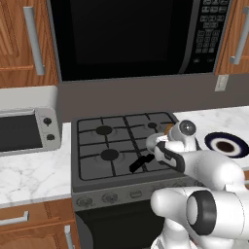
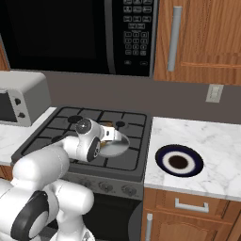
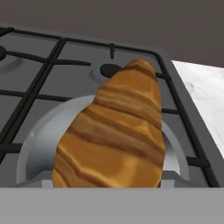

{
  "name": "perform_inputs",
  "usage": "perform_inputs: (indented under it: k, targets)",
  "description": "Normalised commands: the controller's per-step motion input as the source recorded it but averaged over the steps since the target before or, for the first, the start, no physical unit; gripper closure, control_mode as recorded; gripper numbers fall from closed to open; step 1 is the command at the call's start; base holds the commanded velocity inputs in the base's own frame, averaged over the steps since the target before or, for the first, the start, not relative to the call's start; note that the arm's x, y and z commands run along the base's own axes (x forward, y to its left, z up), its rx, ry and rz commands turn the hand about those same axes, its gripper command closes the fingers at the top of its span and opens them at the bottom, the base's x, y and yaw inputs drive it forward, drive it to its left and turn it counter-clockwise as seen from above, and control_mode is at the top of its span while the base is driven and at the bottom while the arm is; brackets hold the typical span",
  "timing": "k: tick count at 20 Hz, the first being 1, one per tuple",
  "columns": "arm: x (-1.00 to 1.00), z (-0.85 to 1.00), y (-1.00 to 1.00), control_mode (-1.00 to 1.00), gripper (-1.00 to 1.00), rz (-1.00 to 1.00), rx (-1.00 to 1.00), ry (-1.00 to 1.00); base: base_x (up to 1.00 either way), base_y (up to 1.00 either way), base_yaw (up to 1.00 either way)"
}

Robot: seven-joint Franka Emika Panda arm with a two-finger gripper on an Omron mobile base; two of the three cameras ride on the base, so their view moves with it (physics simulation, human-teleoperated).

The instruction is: Pick the croissant and place it on the pan. Then turn on the stove to warm the croissant.

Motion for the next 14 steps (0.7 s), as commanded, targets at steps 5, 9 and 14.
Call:
perform_inputs:
  k: [5,9,14]
  targets:
    - [0.0,-0.04,-0.02,-1.0,-1.0,0.0,0.0,0.0,0.0,0.0,0.0]
    - [0.0,0.0,-0.09,-1.0,-1.0,0.0,0.0,0.0,0.0,0.0,0.0]
    - [0.0,0.0,-0.07,-1.0,-1.0,0.0,0.0,0.0,0.0,0.0,0.0]
